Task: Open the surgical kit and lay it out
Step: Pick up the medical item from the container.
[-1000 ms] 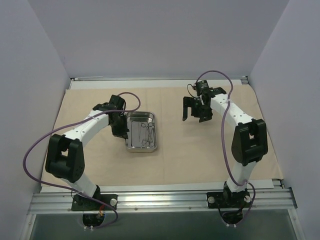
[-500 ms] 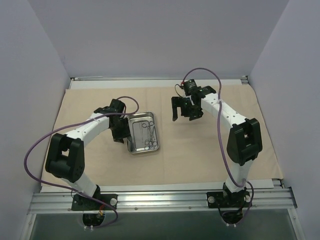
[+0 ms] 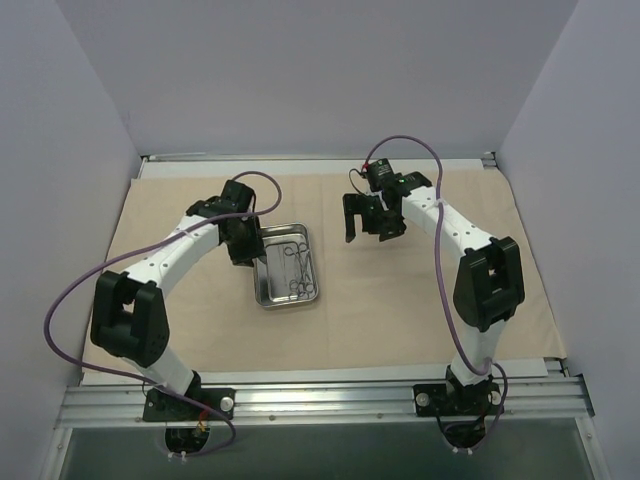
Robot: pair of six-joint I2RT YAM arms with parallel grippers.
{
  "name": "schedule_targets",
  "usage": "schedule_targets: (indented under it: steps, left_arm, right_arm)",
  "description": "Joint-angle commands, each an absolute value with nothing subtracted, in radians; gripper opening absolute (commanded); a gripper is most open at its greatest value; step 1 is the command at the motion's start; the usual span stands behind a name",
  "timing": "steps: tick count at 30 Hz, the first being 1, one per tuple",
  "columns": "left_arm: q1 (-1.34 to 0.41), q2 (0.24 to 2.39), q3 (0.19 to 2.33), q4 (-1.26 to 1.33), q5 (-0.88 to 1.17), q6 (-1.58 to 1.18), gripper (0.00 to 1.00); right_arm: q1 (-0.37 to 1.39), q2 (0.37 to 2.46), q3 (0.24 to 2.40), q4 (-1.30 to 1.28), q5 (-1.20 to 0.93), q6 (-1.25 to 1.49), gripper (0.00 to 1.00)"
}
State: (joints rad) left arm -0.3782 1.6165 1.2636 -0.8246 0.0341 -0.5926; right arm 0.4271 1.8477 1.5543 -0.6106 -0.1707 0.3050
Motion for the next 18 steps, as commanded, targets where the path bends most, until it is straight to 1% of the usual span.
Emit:
schedule_targets:
  steps: [1,3,5,6,10,18]
  left_arm:
    - [-0.383,1.666,1.347,-0.799,0.066,-0.601,0.43]
    - [-0.383,1.713,1.37,-0.792,0.099,-0.609,0.44]
    - [-0.393,1.749,1.408,-0.781,0.117,-0.612,0.47]
    - [-0.396,1.79,1.42,-0.779,0.127,-0.615,0.51]
    - [-0.416,1.887,1.473,-0.776,0.14,-0.64,0.55]
    - [-0.437,1.993,1.529,-0.776,0.121,-0.666,0.52]
  right_arm:
    - [0.426,1.815,1.56,-0.647,-0.143,0.295,0.92]
    - [0.425,1.813,1.555,-0.647,-0.141,0.295,0.92]
    - [0.425,1.81,1.554,-0.644,-0.144,0.296,0.92]
    - [0.425,1.81,1.554,-0.643,-0.144,0.296,0.92]
    - [0.416,1.812,1.555,-0.641,-0.147,0.29,0.92]
    - [0.379,1.806,1.534,-0.638,-0.163,0.281,0.92]
